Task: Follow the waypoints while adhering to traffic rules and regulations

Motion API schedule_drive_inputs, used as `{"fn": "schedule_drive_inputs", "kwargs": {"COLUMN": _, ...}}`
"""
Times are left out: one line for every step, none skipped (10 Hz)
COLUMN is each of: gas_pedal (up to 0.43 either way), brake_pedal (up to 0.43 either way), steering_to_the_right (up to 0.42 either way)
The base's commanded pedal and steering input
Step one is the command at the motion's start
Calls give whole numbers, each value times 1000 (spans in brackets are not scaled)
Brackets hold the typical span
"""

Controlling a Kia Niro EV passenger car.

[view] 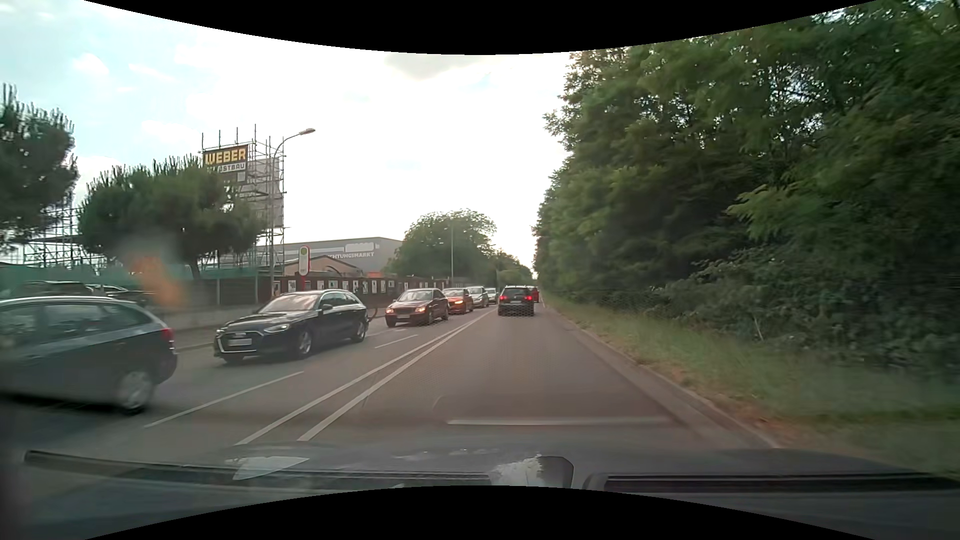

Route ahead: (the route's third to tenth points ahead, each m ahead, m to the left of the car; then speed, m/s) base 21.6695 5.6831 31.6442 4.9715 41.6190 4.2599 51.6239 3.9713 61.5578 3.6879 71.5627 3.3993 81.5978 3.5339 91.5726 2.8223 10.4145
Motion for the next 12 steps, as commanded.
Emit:
{"fn": "schedule_drive_inputs", "kwargs": {"gas_pedal": 110, "brake_pedal": 0, "steering_to_the_right": 9}}
{"fn": "schedule_drive_inputs", "kwargs": {"gas_pedal": 110, "brake_pedal": 0, "steering_to_the_right": 8}}
{"fn": "schedule_drive_inputs", "kwargs": {"gas_pedal": 110, "brake_pedal": 0, "steering_to_the_right": 8}}
{"fn": "schedule_drive_inputs", "kwargs": {"gas_pedal": 110, "brake_pedal": 0, "steering_to_the_right": 8}}
{"fn": "schedule_drive_inputs", "kwargs": {"gas_pedal": 110, "brake_pedal": 0, "steering_to_the_right": 8}}
{"fn": "schedule_drive_inputs", "kwargs": {"gas_pedal": 98, "brake_pedal": 0, "steering_to_the_right": 8}}
{"fn": "schedule_drive_inputs", "kwargs": {"gas_pedal": 98, "brake_pedal": 0, "steering_to_the_right": 8}}
{"fn": "schedule_drive_inputs", "kwargs": {"gas_pedal": 98, "brake_pedal": 0, "steering_to_the_right": 8}}
{"fn": "schedule_drive_inputs", "kwargs": {"gas_pedal": 98, "brake_pedal": 0, "steering_to_the_right": 8}}
{"fn": "schedule_drive_inputs", "kwargs": {"gas_pedal": 98, "brake_pedal": 0, "steering_to_the_right": 8}}
{"fn": "schedule_drive_inputs", "kwargs": {"gas_pedal": 98, "brake_pedal": 0, "steering_to_the_right": 8}}
{"fn": "schedule_drive_inputs", "kwargs": {"gas_pedal": 98, "brake_pedal": 0, "steering_to_the_right": 8}}
